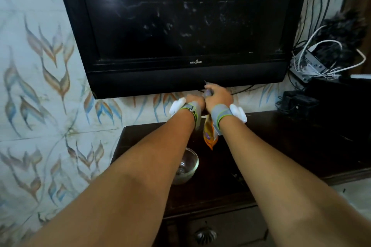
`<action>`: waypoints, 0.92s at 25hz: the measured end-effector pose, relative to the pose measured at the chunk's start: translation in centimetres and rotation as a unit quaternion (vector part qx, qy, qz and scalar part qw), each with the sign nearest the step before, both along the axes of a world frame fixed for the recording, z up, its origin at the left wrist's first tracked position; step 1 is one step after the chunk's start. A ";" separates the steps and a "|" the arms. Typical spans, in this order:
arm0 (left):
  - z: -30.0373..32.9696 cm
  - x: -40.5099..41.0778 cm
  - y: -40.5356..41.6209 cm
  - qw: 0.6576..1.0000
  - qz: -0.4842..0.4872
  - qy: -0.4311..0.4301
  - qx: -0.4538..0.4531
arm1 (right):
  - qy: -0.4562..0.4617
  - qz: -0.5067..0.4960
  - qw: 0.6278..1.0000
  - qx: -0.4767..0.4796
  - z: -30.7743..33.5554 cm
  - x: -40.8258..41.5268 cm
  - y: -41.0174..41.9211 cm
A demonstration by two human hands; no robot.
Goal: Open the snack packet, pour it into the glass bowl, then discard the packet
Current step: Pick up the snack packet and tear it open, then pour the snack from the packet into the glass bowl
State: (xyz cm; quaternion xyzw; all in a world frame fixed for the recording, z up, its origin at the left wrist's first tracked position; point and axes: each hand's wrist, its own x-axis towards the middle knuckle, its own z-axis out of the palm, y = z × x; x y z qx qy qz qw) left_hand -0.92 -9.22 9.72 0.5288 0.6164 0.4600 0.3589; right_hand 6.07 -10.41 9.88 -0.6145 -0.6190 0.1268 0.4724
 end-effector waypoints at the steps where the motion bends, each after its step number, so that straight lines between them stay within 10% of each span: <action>1: 0.5 -0.7 0.1 1.000 0.014 -0.020 0.002 | -0.010 0.008 1.000 0.005 0.8 -0.6 0.0; 4: 1.9 -2.6 0.9 0.998 0.039 0.036 0.023 | -0.062 0.016 0.998 -0.013 2.7 -1.8 0.7; 8: 2.9 -7.8 2.7 0.947 0.048 0.317 0.022 | -0.149 -0.021 0.987 -0.063 3.6 -1.2 1.8; 13: 3.7 -10.7 2.6 0.906 0.034 0.422 0.018 | -0.087 -0.017 0.996 -0.024 3.1 -1.0 1.8; 17: 5.0 -10.4 2.4 0.923 -0.003 0.369 0.105 | 0.229 0.056 0.971 0.026 1.2 -1.8 2.5; 20: 6.4 -8.1 1.3 0.916 0.015 0.345 0.202 | 0.554 0.046 0.826 -0.087 -2.1 -1.6 5.3; 23: 6.7 -6.3 1.0 0.924 0.026 0.286 0.252 | 0.629 0.040 0.744 -0.222 -5.1 -1.6 4.1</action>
